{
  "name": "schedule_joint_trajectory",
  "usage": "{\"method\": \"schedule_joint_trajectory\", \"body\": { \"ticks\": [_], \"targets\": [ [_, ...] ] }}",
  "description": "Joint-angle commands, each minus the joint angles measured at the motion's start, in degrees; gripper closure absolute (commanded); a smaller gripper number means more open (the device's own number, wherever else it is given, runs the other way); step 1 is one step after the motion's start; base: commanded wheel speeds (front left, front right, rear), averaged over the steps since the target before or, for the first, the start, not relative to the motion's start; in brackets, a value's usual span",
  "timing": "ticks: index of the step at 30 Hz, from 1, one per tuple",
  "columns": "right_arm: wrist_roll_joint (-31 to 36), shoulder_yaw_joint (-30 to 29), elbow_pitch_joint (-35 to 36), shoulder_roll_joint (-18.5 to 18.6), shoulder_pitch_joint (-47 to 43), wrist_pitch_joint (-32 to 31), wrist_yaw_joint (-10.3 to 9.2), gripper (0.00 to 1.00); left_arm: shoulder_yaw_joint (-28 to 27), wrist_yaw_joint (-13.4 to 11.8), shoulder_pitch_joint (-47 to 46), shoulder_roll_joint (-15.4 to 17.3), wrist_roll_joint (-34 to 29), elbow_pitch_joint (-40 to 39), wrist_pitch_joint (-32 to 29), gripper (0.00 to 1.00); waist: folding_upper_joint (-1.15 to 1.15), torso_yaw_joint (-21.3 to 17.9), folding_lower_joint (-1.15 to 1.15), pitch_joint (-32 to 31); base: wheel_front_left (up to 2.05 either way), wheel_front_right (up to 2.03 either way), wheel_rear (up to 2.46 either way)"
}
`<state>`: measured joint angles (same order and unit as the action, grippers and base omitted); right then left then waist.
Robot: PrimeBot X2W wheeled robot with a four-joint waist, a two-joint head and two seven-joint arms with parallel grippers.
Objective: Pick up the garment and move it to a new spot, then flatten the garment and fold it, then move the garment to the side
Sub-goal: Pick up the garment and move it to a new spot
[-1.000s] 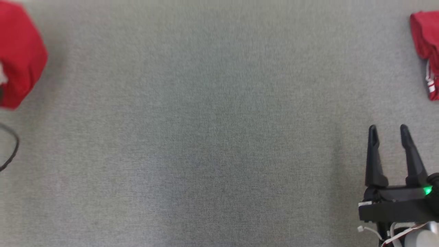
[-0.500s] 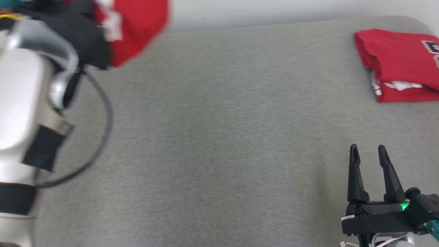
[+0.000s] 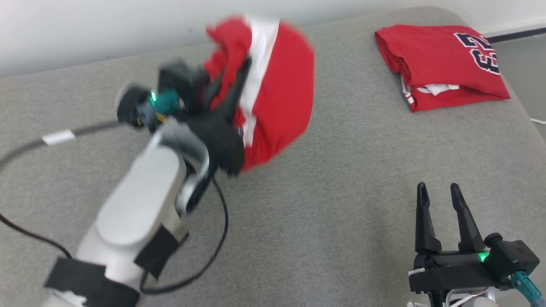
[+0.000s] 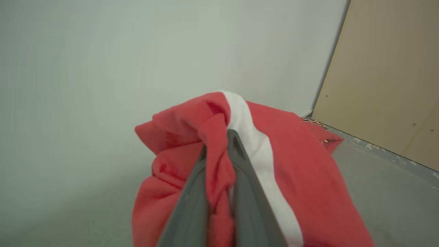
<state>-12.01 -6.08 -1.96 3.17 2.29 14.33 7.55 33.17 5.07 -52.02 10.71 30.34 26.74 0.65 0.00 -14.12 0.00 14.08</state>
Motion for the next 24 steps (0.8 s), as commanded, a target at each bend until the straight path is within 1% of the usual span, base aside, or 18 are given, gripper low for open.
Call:
{"method": "schedule_joint_trajectory", "body": {
  "ticks": [1,5,8,9,10,11,14,17,21,24],
  "targets": [
    [-0.5,0.31,-0.31,-0.28,0.55,0.44,-0.15,0.0,0.82,0.08,2.39,-0.2,-0.61,1.38,0.89,1.0,0.0,-1.05,0.0,0.25,0.0,0.0,0.0],
    [-0.69,0.72,-0.89,-0.36,1.22,0.63,-0.15,0.0,3.27,0.3,7.11,-0.79,-1.4,6.18,3.44,1.0,0.0,-1.48,0.0,0.6,0.0,0.0,0.0],
    [-0.74,0.88,-1.46,-0.36,1.68,0.8,-0.15,0.0,4.57,0.54,8.78,-1.46,-1.6,10.07,5.45,1.0,0.0,-1.43,0.0,0.64,0.0,0.0,0.0],
    [-0.77,0.92,-1.64,-0.36,1.8,0.84,-0.15,0.0,5.13,0.68,9.03,-1.61,-2.15,11.4,6.03,0.89,0.0,-1.31,0.0,0.55,0.0,0.0,0.0],
    [-0.7,0.93,-1.76,-0.37,1.8,0.81,-0.15,0.0,5.74,0.85,9.04,-1.84,-2.62,12.29,6.88,0.15,0.0,-1.1,0.0,0.33,0.0,0.0,0.0],
    [-0.62,0.97,-1.84,-0.38,1.78,0.81,-0.15,0.0,6.12,0.9,8.85,-2.21,-2.75,12.9,7.82,0.0,0.0,-0.87,0.0,0.12,0.0,0.0,0.0],
    [-0.28,0.49,-1.78,-0.37,1.19,0.87,-0.15,0.0,6.3,1.37,7.44,-2.81,-2.82,13.52,10.75,0.0,0.0,0.34,0.0,-1.18,0.0,0.0,0.0],
    [0.03,-0.3,-1.6,-0.17,0.28,0.89,-0.15,0.0,4.93,1.17,7.02,-3.09,-1.84,12.0,12.87,0.0,0.0,2.16,0.0,-3.08,0.0,0.0,0.0],
    [0.32,-0.92,-0.9,0.15,-0.63,0.88,-0.15,0.0,2.85,0.14,7.97,-1.59,-1.88,9.06,14.11,0.0,0.0,4.38,0.0,-5.09,0.0,0.0,0.0],
    [0.55,-1.79,-0.17,0.48,-1.75,0.85,-0.15,0.0,0.29,-1.71,10.69,0.6,-2.56,4.99,14.49,0.0,0.0,6.83,0.0,-6.97,0.0,0.0,0.0]
  ]
}}
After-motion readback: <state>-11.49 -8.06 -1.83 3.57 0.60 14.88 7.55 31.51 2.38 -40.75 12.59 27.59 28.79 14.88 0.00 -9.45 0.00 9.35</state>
